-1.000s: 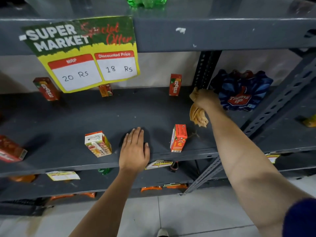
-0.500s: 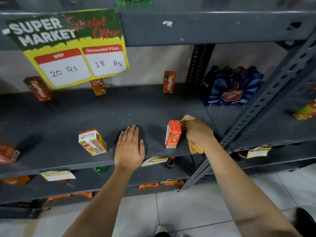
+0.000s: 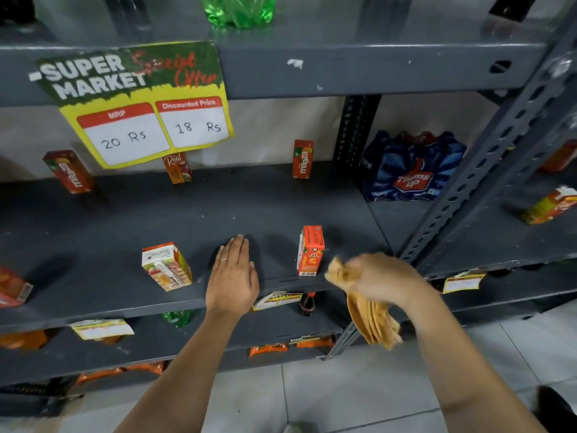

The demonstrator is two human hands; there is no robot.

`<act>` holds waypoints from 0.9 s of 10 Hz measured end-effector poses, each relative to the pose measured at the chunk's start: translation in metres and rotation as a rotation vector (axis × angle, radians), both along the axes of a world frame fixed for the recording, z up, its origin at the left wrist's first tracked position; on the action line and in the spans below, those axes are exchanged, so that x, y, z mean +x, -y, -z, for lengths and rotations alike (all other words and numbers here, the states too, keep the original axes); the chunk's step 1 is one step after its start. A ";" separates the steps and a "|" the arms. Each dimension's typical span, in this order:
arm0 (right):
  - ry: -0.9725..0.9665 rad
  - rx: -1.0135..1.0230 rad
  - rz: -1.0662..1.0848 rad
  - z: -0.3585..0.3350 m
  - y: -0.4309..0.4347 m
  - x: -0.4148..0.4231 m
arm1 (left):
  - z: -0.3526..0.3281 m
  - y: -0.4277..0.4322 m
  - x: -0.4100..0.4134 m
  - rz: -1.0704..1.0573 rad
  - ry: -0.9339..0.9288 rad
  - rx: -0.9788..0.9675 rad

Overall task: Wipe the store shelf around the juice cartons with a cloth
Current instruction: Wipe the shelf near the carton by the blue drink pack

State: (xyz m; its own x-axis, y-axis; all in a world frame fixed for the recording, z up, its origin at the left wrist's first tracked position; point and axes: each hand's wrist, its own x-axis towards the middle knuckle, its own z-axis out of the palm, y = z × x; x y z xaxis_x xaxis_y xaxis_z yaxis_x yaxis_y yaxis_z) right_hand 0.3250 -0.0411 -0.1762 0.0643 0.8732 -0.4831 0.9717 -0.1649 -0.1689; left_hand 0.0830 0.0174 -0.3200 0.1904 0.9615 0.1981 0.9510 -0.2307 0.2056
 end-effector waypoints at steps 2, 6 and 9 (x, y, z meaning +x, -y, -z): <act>-0.577 0.246 0.518 0.018 -0.084 0.020 | -0.001 0.001 0.000 -0.007 0.003 -0.002; -0.523 0.055 0.511 0.066 -0.061 0.021 | 0.000 0.000 0.001 -0.004 0.014 0.019; -0.321 -0.084 0.326 0.031 -0.016 0.038 | 0.001 -0.001 0.001 -0.005 0.010 0.018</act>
